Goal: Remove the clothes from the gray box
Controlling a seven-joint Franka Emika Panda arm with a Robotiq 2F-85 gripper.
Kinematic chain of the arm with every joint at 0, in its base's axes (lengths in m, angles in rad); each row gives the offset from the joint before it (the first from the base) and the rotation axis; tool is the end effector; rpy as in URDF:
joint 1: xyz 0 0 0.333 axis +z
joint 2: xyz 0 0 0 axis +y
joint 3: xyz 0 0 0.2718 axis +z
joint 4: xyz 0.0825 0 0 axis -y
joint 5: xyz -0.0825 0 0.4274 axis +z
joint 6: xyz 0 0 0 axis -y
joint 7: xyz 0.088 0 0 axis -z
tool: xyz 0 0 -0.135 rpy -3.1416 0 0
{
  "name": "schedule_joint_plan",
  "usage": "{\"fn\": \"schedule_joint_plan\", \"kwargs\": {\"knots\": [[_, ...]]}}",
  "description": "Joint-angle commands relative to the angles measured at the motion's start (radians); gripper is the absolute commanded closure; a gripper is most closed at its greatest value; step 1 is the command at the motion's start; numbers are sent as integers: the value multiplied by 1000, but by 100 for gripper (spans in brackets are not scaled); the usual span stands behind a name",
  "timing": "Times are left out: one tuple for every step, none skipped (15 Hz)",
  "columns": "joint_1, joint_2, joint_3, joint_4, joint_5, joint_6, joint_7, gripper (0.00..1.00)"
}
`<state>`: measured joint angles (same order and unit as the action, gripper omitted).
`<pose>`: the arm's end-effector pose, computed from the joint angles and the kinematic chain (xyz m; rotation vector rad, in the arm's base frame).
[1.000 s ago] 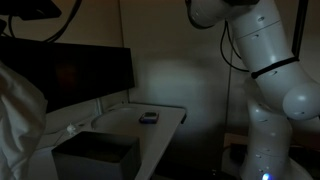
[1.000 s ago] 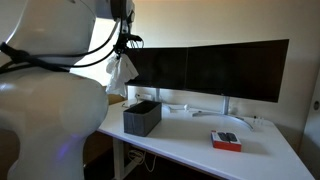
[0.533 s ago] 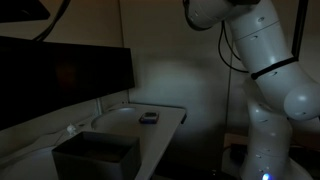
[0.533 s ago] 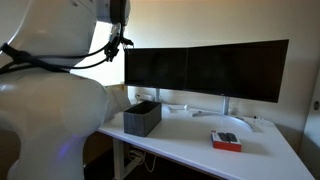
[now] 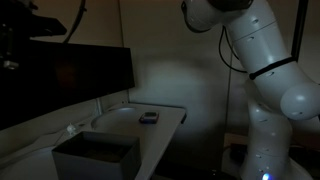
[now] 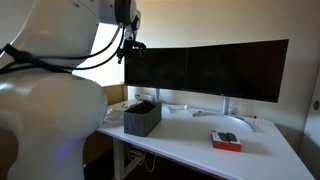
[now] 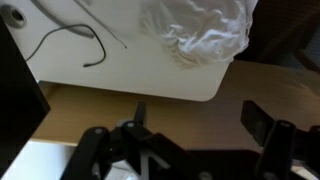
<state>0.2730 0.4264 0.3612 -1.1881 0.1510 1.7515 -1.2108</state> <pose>0.5969 0.4023 0.5081 -1.8073 -2.2493 -0.3517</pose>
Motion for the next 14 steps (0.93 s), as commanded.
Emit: {"fn": "schedule_joint_plan", "kwargs": {"knots": [[-45,2,-50,-69,-4,32,26,0],[-52,5,-68,-92,-9,37,31,0],[-58,7,-83,-115,-10,43,39,0],[-61,4,-99,-151,-17,53,44,0],[-60,2,-117,-181,-28,63,52,0],[-57,-6,-135,-226,-44,82,60,0],[-54,-13,-151,-265,-58,97,70,0],[-53,-31,-167,-321,-77,124,85,0],[-66,-31,-162,-346,-94,127,106,0],[-71,-39,-169,-384,-107,134,127,0],[-75,-47,-174,-424,-121,148,146,0],[-77,-61,-183,-470,-142,172,167,0],[-80,-71,-188,-507,-153,194,190,0],[-83,-83,-193,-550,-163,231,221,0]]}}
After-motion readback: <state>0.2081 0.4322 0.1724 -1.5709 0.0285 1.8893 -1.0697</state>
